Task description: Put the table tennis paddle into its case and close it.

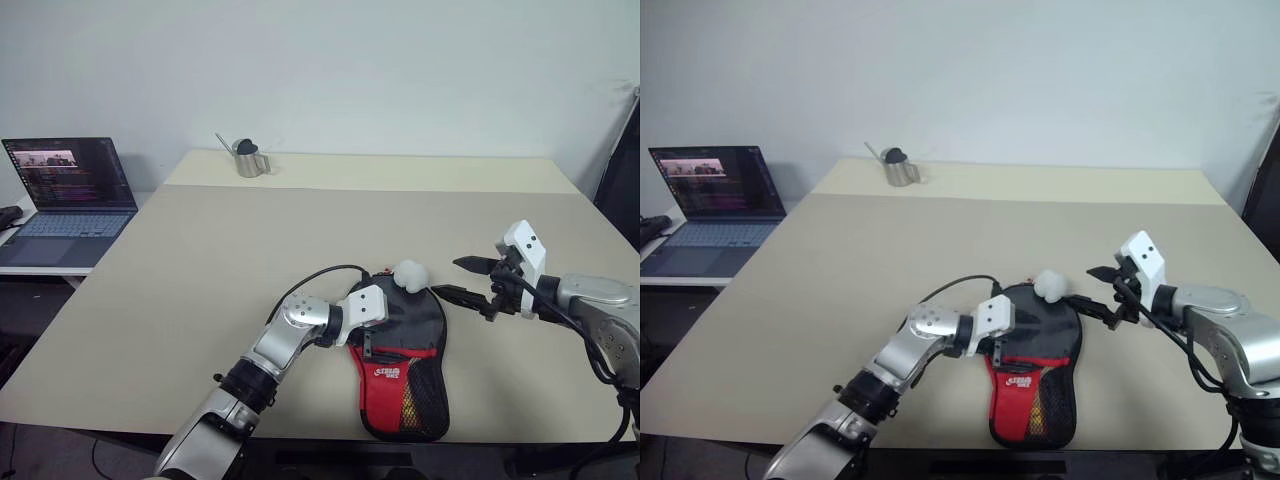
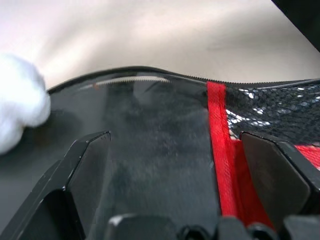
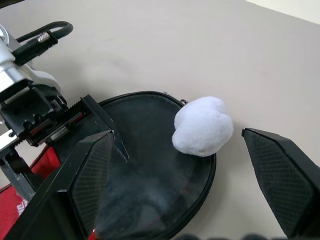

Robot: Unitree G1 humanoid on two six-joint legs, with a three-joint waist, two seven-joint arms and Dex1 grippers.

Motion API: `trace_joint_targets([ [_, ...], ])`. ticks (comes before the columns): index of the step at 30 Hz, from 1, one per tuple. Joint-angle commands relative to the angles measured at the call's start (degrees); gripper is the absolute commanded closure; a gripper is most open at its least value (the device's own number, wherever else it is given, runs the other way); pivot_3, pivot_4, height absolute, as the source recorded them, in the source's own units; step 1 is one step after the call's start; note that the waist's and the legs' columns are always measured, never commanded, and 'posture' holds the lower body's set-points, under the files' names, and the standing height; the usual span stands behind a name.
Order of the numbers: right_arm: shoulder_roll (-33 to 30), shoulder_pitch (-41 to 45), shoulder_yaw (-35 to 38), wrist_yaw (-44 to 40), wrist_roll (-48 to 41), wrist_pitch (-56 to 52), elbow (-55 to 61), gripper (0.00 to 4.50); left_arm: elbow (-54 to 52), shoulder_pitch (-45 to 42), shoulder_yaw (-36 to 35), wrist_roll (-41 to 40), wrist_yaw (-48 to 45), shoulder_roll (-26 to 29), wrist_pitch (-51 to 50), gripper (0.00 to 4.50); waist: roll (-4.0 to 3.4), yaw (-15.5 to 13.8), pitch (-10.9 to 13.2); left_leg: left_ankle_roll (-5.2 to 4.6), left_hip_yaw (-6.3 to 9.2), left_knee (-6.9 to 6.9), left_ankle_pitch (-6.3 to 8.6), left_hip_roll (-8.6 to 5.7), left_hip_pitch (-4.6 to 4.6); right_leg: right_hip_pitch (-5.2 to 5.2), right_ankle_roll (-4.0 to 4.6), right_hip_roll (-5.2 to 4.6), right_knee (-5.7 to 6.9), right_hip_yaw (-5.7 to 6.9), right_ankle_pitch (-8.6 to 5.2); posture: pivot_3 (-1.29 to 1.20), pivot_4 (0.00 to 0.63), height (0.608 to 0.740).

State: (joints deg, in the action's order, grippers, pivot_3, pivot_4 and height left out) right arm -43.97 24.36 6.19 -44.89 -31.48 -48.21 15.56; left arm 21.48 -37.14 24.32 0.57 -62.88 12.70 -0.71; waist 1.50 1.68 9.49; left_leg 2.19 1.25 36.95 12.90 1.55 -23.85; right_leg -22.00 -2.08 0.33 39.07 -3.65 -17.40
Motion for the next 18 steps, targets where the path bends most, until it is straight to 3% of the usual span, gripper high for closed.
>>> trace_joint_targets([
  [1,1.3,4.1,-0.8,1.1,1.7,2.7,-1.8,0.0,3.8,0.1,2.0,2.2,0.8,-1.0,1.9,0.02,-0.01,0.0,0.0,0.0,0.01,0.0,0.0,0.0,0.0,0.01,0.0,0.0,0.0,0.01,0.0,0.0,0.15,0.74],
  [18,15.7,23.3,-11.2,-0.2,13.1,11.4,-38.1,0.0,2.0,3.6,1.4,1.1,0.3,0.2,0.7,0.02,-0.1,0.0,-0.1,0.0,0.04,-0.02,0.0,0.06,0.08,0.09,0.02,-0.02,0.01,0.05,0.01,0.0,0.15,0.74],
])
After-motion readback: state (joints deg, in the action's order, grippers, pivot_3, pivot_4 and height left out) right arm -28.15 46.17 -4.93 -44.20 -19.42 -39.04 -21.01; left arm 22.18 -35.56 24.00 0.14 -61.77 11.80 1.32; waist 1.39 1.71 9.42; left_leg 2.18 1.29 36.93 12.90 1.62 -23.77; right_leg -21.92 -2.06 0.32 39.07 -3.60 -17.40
